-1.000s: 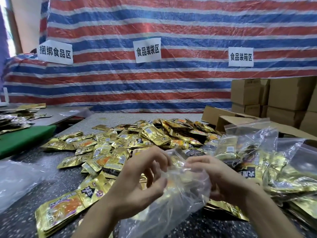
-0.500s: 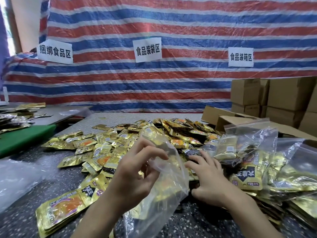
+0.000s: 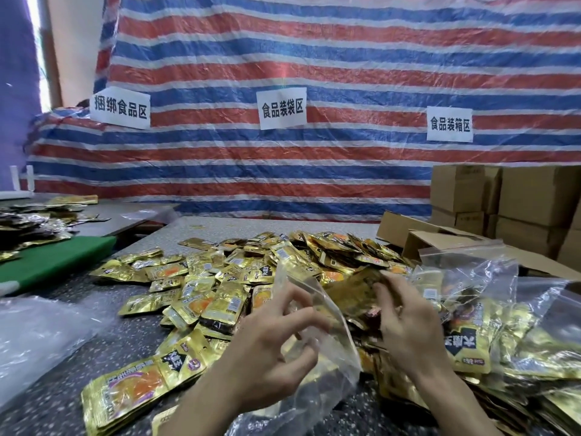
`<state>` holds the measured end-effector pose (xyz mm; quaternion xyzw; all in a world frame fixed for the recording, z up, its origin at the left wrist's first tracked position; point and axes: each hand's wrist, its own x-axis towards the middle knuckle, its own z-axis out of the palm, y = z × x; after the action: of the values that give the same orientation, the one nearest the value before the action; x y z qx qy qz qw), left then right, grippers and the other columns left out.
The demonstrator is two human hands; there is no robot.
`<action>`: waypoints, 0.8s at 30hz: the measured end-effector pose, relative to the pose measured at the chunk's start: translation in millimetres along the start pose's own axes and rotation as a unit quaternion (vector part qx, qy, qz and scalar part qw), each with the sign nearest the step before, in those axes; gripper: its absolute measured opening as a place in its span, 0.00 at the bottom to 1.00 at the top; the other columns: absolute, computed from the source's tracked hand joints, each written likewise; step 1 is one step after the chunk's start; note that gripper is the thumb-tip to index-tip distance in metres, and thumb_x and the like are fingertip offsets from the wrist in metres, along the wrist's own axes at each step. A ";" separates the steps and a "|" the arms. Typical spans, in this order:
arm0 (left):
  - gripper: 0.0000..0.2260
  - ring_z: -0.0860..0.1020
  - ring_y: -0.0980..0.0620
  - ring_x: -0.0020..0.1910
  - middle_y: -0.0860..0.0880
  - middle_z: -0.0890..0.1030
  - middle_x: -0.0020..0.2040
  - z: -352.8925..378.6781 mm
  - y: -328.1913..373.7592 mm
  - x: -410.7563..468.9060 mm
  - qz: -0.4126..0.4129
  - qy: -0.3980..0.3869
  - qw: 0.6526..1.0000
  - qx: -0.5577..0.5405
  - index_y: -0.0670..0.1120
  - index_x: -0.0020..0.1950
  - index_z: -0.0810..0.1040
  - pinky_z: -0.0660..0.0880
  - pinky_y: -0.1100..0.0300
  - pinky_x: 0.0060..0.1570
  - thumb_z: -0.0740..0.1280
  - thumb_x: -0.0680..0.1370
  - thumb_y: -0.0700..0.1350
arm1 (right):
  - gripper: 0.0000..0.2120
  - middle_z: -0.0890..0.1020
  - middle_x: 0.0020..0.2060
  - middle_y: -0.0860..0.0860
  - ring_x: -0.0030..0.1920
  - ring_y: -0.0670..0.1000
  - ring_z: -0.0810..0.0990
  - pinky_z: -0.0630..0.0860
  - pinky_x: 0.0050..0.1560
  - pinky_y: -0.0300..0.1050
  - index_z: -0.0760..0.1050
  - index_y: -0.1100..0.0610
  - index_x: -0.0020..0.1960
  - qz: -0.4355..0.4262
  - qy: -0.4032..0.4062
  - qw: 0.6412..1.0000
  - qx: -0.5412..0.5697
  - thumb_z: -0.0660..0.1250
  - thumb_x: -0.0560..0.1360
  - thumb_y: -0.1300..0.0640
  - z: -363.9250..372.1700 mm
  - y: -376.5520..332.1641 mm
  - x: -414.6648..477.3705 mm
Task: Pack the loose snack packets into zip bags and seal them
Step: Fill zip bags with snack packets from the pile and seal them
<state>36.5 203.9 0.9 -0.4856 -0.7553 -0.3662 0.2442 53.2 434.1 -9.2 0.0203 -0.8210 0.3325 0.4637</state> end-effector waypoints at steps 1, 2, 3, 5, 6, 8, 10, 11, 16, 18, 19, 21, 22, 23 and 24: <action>0.09 0.75 0.57 0.48 0.64 0.68 0.54 1.0 -0.9 -0.2 -0.003 0.001 1.000 0.005 0.62 0.53 0.75 0.75 0.59 0.45 0.64 0.74 0.51 | 0.08 0.83 0.43 0.39 0.43 0.40 0.82 0.79 0.38 0.36 0.78 0.45 0.56 0.015 0.032 0.998 0.048 0.64 0.81 0.55 -2.0 -2.3 1.2; 0.09 0.74 0.58 0.47 0.64 0.68 0.54 2.1 -1.7 -0.4 -0.005 0.001 1.000 0.010 0.63 0.53 0.75 0.75 0.60 0.45 0.64 0.75 0.52 | 0.07 0.83 0.42 0.39 0.41 0.41 0.83 0.80 0.36 0.37 0.77 0.42 0.53 0.031 0.063 0.993 0.097 0.63 0.81 0.53 -4.5 -5.8 2.4; 0.08 0.73 0.59 0.47 0.64 0.67 0.54 3.3 -2.0 -0.7 -0.007 -0.002 1.000 0.012 0.62 0.53 0.76 0.75 0.59 0.45 0.64 0.75 0.53 | 0.06 0.84 0.43 0.38 0.38 0.44 0.84 0.81 0.34 0.40 0.77 0.41 0.51 0.046 0.096 0.983 0.148 0.62 0.80 0.51 -7.0 -9.9 3.5; 0.08 0.72 0.62 0.47 0.66 0.67 0.53 5.9 -2.4 -1.1 -0.010 -0.010 1.000 0.014 0.60 0.52 0.77 0.74 0.60 0.45 0.64 0.75 0.54 | 0.07 0.85 0.42 0.41 0.36 0.49 0.85 0.83 0.31 0.45 0.80 0.43 0.47 0.089 0.157 0.953 0.243 0.63 0.79 0.47 -11.2 -16.6 6.0; 0.08 0.72 0.63 0.47 0.66 0.66 0.54 7.2 -2.7 -1.2 -0.011 -0.015 1.000 0.017 0.59 0.52 0.78 0.73 0.62 0.45 0.63 0.75 0.55 | 0.09 0.86 0.41 0.45 0.37 0.51 0.86 0.84 0.33 0.48 0.82 0.44 0.46 0.112 0.181 0.937 0.276 0.64 0.79 0.46 -12.8 -19.3 7.3; 0.09 0.72 0.63 0.47 0.67 0.66 0.53 9.5 -3.5 -1.0 -0.015 -0.025 0.999 0.022 0.58 0.52 0.78 0.70 0.65 0.44 0.62 0.75 0.56 | 0.11 0.86 0.40 0.48 0.40 0.53 0.86 0.84 0.35 0.50 0.84 0.45 0.45 0.146 0.197 0.912 0.328 0.64 0.81 0.47 -14.0 -24.5 8.4; 0.09 0.73 0.62 0.48 0.66 0.66 0.52 11.0 -4.3 -0.8 -0.021 -0.036 0.999 0.021 0.58 0.52 0.79 0.71 0.65 0.44 0.62 0.75 0.57 | 0.13 0.85 0.38 0.49 0.39 0.51 0.85 0.83 0.33 0.47 0.84 0.48 0.45 0.155 0.167 0.902 0.366 0.64 0.82 0.48 -12.4 -30.0 6.7; 0.10 0.74 0.61 0.48 0.65 0.67 0.53 11.6 -4.8 -0.9 -0.023 -0.041 0.999 0.017 0.58 0.52 0.80 0.73 0.64 0.44 0.63 0.76 0.56 | 0.13 0.84 0.37 0.50 0.39 0.50 0.84 0.82 0.34 0.46 0.83 0.50 0.44 0.152 0.143 0.908 0.362 0.64 0.81 0.47 -11.1 -32.5 4.7; 0.08 0.74 0.59 0.49 0.64 0.70 0.52 13.5 -7.6 -2.0 -0.029 -0.039 0.999 -0.019 0.55 0.48 0.85 0.71 0.68 0.45 0.67 0.75 0.53 | 0.13 0.79 0.33 0.57 0.27 0.46 0.73 0.71 0.25 0.38 0.76 0.54 0.46 0.133 0.115 0.948 0.264 0.61 0.81 0.46 -5.5 -40.0 -3.7; 0.06 0.76 0.56 0.49 0.63 0.70 0.50 14.1 -7.9 -1.8 -0.026 -0.011 0.999 -0.033 0.57 0.48 0.84 0.76 0.61 0.47 0.68 0.75 0.52 | 0.10 0.81 0.33 0.52 0.26 0.42 0.73 0.71 0.23 0.37 0.75 0.54 0.45 0.117 0.131 0.955 0.241 0.63 0.82 0.50 -5.6 -41.6 -3.7; 0.06 0.77 0.55 0.49 0.61 0.71 0.51 14.5 -7.6 -1.4 -0.025 0.002 0.999 -0.036 0.58 0.49 0.84 0.76 0.58 0.48 0.68 0.75 0.51 | 0.11 0.81 0.34 0.53 0.27 0.43 0.74 0.73 0.25 0.39 0.75 0.55 0.44 0.118 0.127 0.956 0.236 0.64 0.81 0.50 -4.8 -42.6 -4.0; 0.07 0.76 0.55 0.49 0.59 0.71 0.52 15.9 -6.8 -0.8 -0.021 0.018 0.999 -0.036 0.60 0.51 0.83 0.75 0.60 0.49 0.68 0.75 0.51 | 0.16 0.81 0.35 0.58 0.31 0.51 0.78 0.77 0.31 0.47 0.76 0.59 0.42 0.154 0.077 0.951 0.257 0.67 0.78 0.46 -1.2 -44.6 -6.3; 0.08 0.76 0.55 0.49 0.59 0.70 0.53 16.7 -6.3 -0.6 -0.020 0.025 0.999 -0.032 0.60 0.52 0.83 0.74 0.64 0.50 0.69 0.75 0.52 | 0.17 0.81 0.36 0.60 0.35 0.56 0.80 0.80 0.36 0.53 0.77 0.59 0.42 0.188 0.033 0.941 0.281 0.67 0.78 0.45 1.0 -45.7 -7.4; 0.08 0.75 0.56 0.49 0.58 0.70 0.54 17.5 -6.1 -0.5 -0.019 0.031 0.999 -0.027 0.60 0.52 0.82 0.72 0.67 0.50 0.69 0.75 0.52 | 0.16 0.83 0.39 0.62 0.39 0.61 0.83 0.82 0.42 0.59 0.78 0.58 0.44 0.229 -0.016 0.922 0.313 0.67 0.78 0.44 2.5 -47.5 -8.0; 0.08 0.75 0.56 0.48 0.58 0.70 0.55 18.0 -6.4 -0.4 -0.020 0.036 0.999 -0.023 0.60 0.52 0.82 0.71 0.68 0.50 0.69 0.74 0.53 | 0.15 0.85 0.42 0.61 0.43 0.62 0.85 0.82 0.46 0.63 0.79 0.57 0.47 0.273 -0.064 0.895 0.348 0.67 0.78 0.45 3.8 -49.0 -8.0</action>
<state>30.6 216.3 -12.4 -0.4624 -0.7468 -0.4053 0.2534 71.7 391.7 9.1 -0.0238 -0.6540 0.7083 0.2646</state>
